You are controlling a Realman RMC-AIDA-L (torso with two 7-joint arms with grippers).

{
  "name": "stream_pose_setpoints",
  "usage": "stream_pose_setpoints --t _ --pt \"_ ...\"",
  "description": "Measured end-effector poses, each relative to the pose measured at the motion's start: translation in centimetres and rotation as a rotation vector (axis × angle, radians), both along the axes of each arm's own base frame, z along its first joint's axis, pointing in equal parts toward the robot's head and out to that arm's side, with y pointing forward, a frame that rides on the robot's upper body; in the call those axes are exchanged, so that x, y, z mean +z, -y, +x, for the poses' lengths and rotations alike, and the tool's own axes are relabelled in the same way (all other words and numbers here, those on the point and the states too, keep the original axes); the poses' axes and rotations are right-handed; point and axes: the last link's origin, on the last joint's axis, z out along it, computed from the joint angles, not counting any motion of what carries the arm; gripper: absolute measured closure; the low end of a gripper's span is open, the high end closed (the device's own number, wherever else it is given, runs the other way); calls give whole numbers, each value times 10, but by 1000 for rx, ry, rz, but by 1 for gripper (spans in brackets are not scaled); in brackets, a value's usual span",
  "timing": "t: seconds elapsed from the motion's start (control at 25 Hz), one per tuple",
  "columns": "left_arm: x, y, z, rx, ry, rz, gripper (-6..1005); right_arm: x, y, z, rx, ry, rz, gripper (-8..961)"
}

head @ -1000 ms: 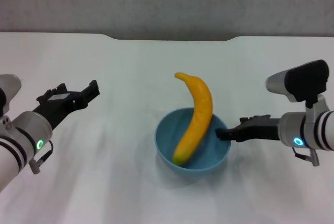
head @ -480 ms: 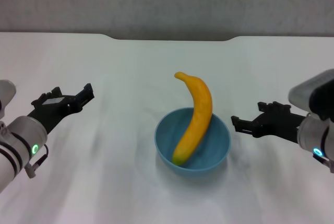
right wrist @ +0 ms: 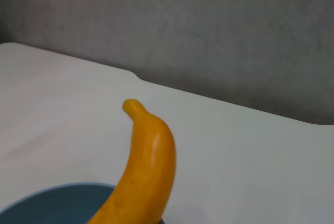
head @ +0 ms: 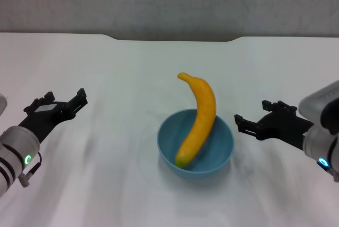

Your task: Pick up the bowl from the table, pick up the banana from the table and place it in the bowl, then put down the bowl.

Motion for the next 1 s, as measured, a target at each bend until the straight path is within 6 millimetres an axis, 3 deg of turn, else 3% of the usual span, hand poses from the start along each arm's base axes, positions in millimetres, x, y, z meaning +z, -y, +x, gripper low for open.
stream_pose_setpoints --t 0.36,0.76,1.0 --pt "5 0 -20 70 55 18 122 8 18 24 -1 36 47 75" --pt "0 3 -24 26 -3 -1 122 28 18 51 -91 -4 127 77" --pt "-6 4 -25 -6 -55 -28 122 25 27 62 -96 -42 148 81"
